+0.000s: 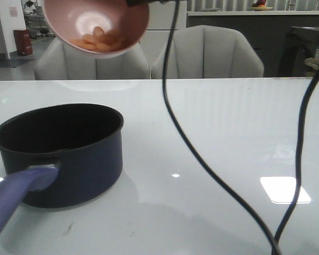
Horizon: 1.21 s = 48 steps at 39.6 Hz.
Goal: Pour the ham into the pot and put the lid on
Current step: 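Lift the pink bowl over the saucepan and tip it to pour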
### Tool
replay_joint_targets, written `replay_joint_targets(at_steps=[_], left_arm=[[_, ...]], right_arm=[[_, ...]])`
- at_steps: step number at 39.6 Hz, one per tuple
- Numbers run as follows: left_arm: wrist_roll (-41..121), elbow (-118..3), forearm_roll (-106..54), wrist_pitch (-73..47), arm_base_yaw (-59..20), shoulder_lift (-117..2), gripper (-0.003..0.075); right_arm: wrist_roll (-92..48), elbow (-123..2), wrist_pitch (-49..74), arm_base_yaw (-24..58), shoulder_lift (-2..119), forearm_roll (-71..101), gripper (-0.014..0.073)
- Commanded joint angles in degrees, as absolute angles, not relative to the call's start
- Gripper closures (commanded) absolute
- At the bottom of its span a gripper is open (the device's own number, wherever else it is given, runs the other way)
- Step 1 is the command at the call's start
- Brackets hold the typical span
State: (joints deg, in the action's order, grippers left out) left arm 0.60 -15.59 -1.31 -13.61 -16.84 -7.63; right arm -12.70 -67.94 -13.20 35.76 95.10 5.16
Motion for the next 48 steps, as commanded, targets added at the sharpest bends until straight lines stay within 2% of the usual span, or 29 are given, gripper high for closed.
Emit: replay_joint_targets(at_steps=[1,7,18,35,43,48], left_arm=[[0.00,-17.14,-1.40,-8.73,-17.33,-8.34,0.0198],[0.00,-17.14,-1.40,-8.73,-17.33,-8.34,0.0199],[0.00,-17.14,-1.40,-8.83,-17.33,-8.34,0.0199],[0.00,-17.14,-1.77,-8.83,-17.33,-8.34,0.0199],[0.00,-17.14,-1.77,-8.83,-17.33,-8.34,0.0199],[0.00,-17.14,-1.77,-8.83,-17.33,-8.34,0.0199]], right_arm=[[-17.87,-70.03,-28.67,37.06,94.53,4.46,0.0458],[-27.38,-70.03,-41.96,39.95,98.94,4.46,0.0458],[-41.56,-69.34,-74.04,44.44,108.37,4.38,0.0458],[-46.11,-69.28,-74.55,44.50,110.68,3.63,0.0458],[-37.17,-69.28,-72.89,44.50,110.63,10.53,0.0458],[-37.46,-69.28,-73.75,44.50,110.63,13.70,0.0458]])
